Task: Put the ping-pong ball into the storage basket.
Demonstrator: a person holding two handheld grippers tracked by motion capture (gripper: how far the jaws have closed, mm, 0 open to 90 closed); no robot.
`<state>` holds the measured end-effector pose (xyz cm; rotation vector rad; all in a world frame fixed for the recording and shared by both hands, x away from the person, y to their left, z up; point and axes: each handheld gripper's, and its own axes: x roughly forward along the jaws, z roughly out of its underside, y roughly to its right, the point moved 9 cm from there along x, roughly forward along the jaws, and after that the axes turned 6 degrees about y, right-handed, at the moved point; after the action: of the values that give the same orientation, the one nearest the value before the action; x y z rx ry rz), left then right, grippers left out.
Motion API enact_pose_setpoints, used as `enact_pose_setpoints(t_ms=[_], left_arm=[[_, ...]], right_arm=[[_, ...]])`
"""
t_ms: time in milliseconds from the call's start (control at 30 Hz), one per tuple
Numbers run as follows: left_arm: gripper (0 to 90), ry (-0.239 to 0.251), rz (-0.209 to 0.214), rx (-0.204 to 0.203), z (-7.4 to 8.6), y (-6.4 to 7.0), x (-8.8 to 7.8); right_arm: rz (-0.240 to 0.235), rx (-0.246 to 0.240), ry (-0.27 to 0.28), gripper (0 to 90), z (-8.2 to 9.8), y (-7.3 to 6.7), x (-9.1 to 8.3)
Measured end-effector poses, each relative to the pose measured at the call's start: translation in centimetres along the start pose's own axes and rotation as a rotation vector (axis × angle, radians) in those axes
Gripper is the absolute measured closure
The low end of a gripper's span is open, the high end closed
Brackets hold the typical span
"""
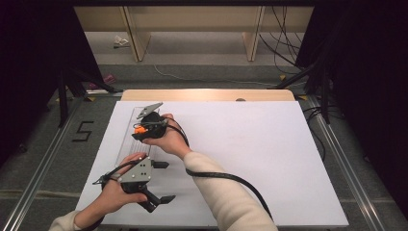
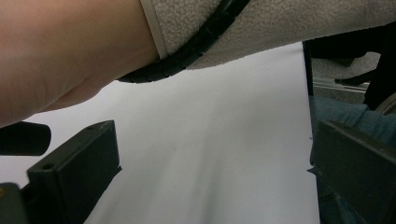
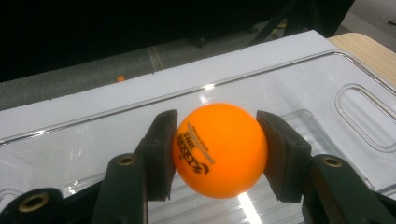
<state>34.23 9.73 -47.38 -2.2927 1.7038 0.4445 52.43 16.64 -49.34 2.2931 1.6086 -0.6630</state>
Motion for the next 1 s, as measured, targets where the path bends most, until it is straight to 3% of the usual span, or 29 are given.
enact_pose_setpoints(t_ms=[433, 633, 800, 1000], left_arm=[[1.1, 0.003, 0.000, -0.004, 0.0, 0.0, 0.0], [1.1, 0.001, 0.001, -0.001, 0.0, 0.0, 0.0], [1.1, 0.000, 0.001, -0.001, 0.0, 0.0, 0.0], [1.1, 0.000, 0.000, -0.004, 0.0, 0.0, 0.0]], right_arm=[[0.006, 0.008, 0.005, 44.7, 0.0, 0.1, 0.1], [0.021, 0.021, 0.016, 32.3, -0.1, 0.4, -0.2], [0.048, 0.040, 0.052, 16.7, -0.5, 1.0, -0.8], [0.075, 0.039, 0.080, 16.1, -0.6, 1.7, -2.3]])
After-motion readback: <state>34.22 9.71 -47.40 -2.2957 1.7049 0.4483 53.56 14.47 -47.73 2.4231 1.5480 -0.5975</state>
